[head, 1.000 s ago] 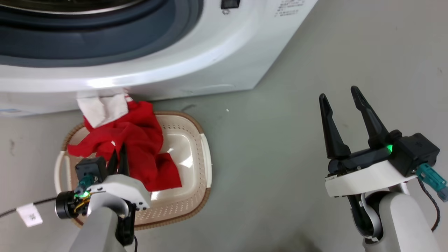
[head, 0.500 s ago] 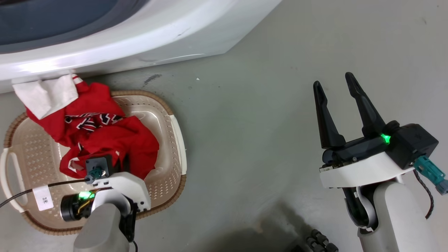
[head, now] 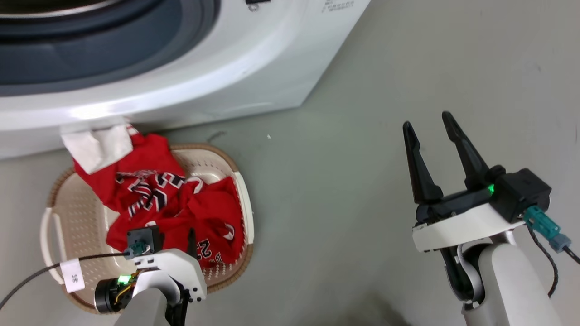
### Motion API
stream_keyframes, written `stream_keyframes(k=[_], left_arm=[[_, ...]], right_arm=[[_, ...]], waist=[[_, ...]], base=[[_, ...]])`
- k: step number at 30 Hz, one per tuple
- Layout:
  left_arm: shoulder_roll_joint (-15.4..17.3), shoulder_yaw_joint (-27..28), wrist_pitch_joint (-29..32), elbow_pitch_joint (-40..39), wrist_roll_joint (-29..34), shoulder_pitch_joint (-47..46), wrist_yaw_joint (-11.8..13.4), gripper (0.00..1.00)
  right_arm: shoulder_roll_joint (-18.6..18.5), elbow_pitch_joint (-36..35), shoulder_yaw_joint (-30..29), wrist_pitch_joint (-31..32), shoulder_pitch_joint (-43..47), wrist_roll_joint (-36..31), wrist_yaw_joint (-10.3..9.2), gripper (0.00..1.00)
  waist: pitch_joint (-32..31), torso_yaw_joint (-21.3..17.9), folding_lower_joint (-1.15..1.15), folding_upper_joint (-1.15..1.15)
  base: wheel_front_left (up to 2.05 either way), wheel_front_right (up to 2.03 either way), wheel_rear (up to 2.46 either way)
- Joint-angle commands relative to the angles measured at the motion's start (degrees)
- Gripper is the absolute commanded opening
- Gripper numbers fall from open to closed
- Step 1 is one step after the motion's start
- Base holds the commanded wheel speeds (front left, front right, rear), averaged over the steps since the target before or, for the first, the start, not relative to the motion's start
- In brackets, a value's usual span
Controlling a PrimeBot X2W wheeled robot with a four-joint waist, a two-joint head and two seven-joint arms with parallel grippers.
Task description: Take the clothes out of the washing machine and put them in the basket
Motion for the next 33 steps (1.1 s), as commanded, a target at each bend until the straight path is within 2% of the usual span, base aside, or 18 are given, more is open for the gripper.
stream_keyframes(k=[1, 12, 25, 33], left_arm=[[-0.2, 0.4, -0.1, -0.6, -0.1, 0.8, -0.1, 1.00], [-2.4, 4.2, -0.1, -11.0, 0.6, 7.5, -0.3, 1.00], [-3.3, 7.1, -0.1, -35.3, 5.2, 13.1, -0.4, 1.00], [-3.0, 6.8, -0.1, -45.8, 8.7, 17.1, -0.5, 1.00]], right_arm=[[0.0, 0.3, -0.2, 0.1, 1.1, -0.5, -0.04, 1.00], [0.0, 1.0, -2.7, 2.5, 6.9, -1.5, -0.04, 1.00], [0.0, -1.6, -4.3, 5.5, 12.2, -3.0, -0.04, 1.00], [0.0, -2.3, -4.8, 6.2, 14.7, -3.4, -0.04, 1.00]], waist=[[-4.9, 2.0, -0.01, 0.00], [-18.3, 6.6, -0.01, 0.00], [-25.9, 10.3, -0.01, 0.00], [-29.2, 11.0, -0.01, 0.00]], base=[[0.00, 0.00, 0.00], [0.00, 0.00, 0.00], [0.00, 0.00, 0.00], [0.00, 0.00, 0.00]])
